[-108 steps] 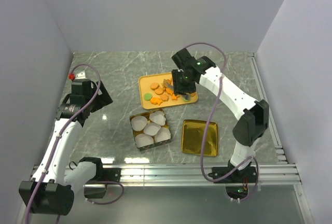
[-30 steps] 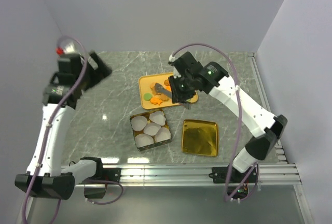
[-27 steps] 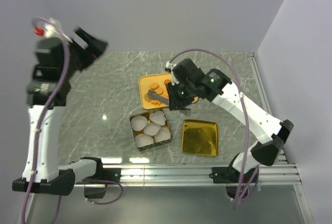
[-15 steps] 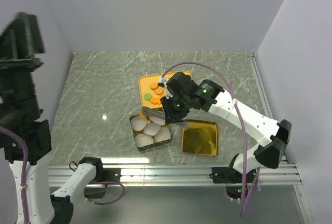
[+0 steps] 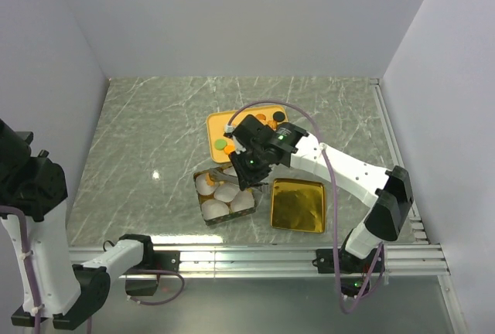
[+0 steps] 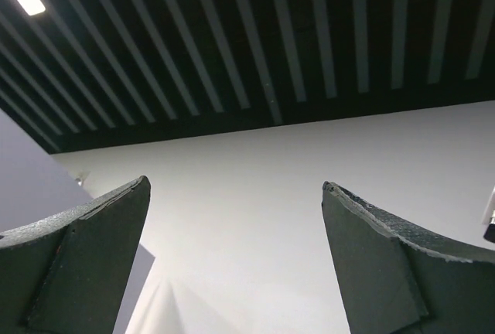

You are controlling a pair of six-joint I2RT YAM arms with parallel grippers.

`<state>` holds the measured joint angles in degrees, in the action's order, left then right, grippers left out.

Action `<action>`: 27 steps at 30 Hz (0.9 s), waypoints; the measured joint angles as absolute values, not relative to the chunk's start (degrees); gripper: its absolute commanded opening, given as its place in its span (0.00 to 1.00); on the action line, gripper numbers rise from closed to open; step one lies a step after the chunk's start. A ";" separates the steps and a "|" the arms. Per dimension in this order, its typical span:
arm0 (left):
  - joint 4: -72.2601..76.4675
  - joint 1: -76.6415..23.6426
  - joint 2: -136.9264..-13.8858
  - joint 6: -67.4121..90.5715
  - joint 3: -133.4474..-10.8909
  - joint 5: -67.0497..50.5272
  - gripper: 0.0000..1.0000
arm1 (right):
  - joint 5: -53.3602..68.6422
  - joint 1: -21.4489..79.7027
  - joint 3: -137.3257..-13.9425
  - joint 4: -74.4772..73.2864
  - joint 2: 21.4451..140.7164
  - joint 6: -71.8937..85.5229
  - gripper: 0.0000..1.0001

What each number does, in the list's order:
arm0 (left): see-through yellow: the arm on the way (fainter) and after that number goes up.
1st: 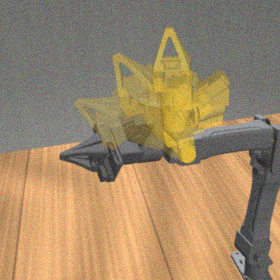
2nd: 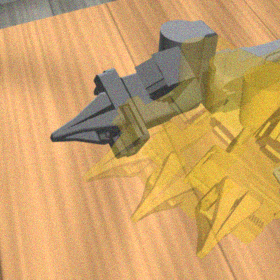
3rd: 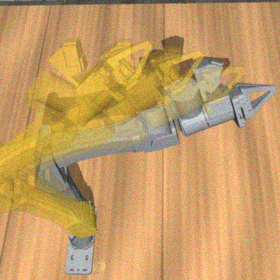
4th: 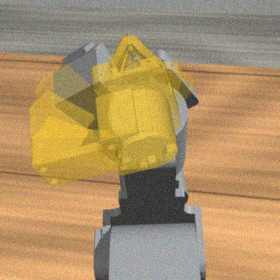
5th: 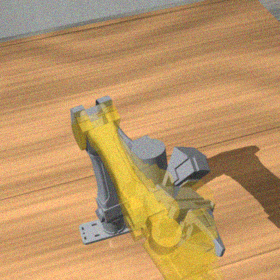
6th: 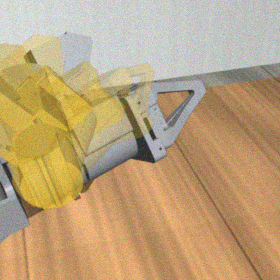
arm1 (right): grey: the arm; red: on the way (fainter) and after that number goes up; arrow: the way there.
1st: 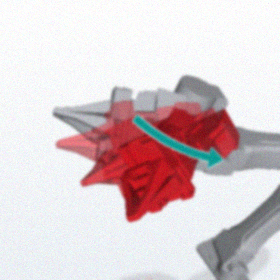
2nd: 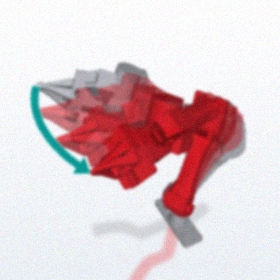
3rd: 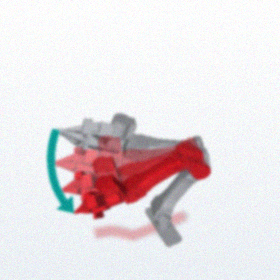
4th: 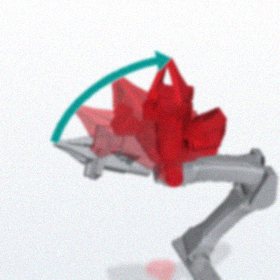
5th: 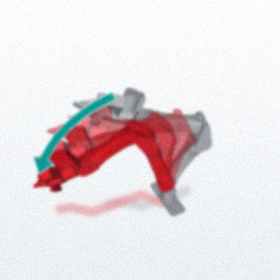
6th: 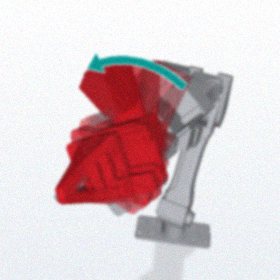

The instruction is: Pack the cookies

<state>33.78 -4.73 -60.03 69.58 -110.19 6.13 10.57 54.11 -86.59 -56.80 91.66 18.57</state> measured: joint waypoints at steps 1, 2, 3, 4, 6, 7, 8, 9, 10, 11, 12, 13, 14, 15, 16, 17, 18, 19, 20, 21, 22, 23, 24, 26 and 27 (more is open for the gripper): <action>33.89 -4.73 -60.42 69.71 -111.13 6.39 0.99 | 10.57 54.17 -86.59 -56.62 92.07 18.57 0.00; 33.89 -4.73 -60.84 69.71 -112.12 6.50 0.99 | 10.55 54.26 -86.59 -56.51 92.49 18.57 0.00; 33.58 -4.73 -61.25 69.76 -113.43 6.61 0.99 | 10.55 54.26 -86.59 -56.42 92.86 18.57 0.00; 33.21 -4.73 -61.78 69.82 -114.87 6.66 1.00 | 10.55 54.28 -86.59 -56.31 93.14 18.57 0.00; 33.15 -4.73 -62.35 70.50 -116.88 6.79 0.99 | 10.57 54.28 -86.52 -56.01 93.34 18.57 0.00; 33.34 -4.73 -62.35 71.02 -117.27 6.94 0.99 | 10.61 54.33 -86.39 -55.70 93.34 18.59 0.00; 33.61 -4.73 -62.26 71.46 -117.34 6.98 0.99 | 10.63 54.43 -86.24 -55.29 93.34 18.61 0.00; 33.76 -4.73 -62.08 71.85 -117.27 7.18 1.00 | 10.61 54.59 -86.04 -54.85 93.34 18.61 0.00; 33.89 -4.73 -62.00 72.14 -117.14 7.35 0.99 | 10.63 54.76 -85.73 -54.43 93.34 18.61 0.00; 34.11 -4.73 -61.87 72.27 -116.92 7.49 1.00 | 10.63 54.92 -85.52 -54.19 93.34 18.61 0.00; 34.09 -4.73 -61.78 72.29 -116.75 7.68 1.00 | 10.66 55.00 -85.23 -53.89 93.34 18.63 0.00; 34.06 -4.73 -61.69 72.29 -116.60 7.86 0.99 | 10.68 55.11 -85.01 -53.58 93.34 18.65 0.00; 34.15 -4.73 -61.63 72.29 -116.44 7.88 0.99 | 10.68 55.16 -84.77 -53.32 93.34 18.76 0.00; 34.37 -4.73 -61.43 72.31 -116.01 7.97 0.99 | 10.68 55.20 -84.60 -53.15 93.36 18.81 0.00; 34.72 -4.73 -61.06 72.31 -115.20 8.03 1.00 | 10.68 55.20 -84.36 -52.88 93.36 18.81 0.00; 34.96 -4.75 -60.36 72.29 -113.99 8.19 1.00 | 10.66 55.20 -84.23 -52.75 93.36 18.81 0.00; 34.92 -4.75 -59.42 72.27 -112.42 8.56 0.99 | 10.66 55.22 -84.18 -52.66 93.47 18.79 0.00; 34.50 -4.75 -58.63 72.25 -111.26 8.93 0.99 | 10.61 55.22 -84.18 -52.62 93.60 18.79 0.04; 33.74 -4.75 -57.63 71.99 -110.06 9.17 0.99 | 10.61 55.22 -84.18 -52.58 93.71 18.76 0.07; 32.77 -4.75 -56.75 71.64 -109.10 9.45 0.99 | 10.57 55.22 -84.18 -52.49 93.91 18.76 0.09; 31.40 -4.75 -55.68 71.09 -108.14 9.61 0.99 | 10.48 55.22 -84.18 -52.42 94.11 18.74 0.17; 30.02 -4.75 -54.83 70.50 -107.55 9.85 0.99 | 10.28 55.24 -84.18 -52.36 94.30 18.72 0.22; 27.68 -4.75 -54.08 69.73 -107.02 10.13 0.99 | 10.20 55.24 -84.18 -52.31 94.39 18.72 0.24; 24.53 -4.75 -52.12 69.04 -106.04 10.72 0.99 | 9.93 55.24 -84.20 -52.27 94.63 18.57 0.27; 22.61 -4.75 -50.83 68.49 -104.99 11.42 0.99 | 9.74 55.24 -84.20 -52.27 94.70 18.55 0.28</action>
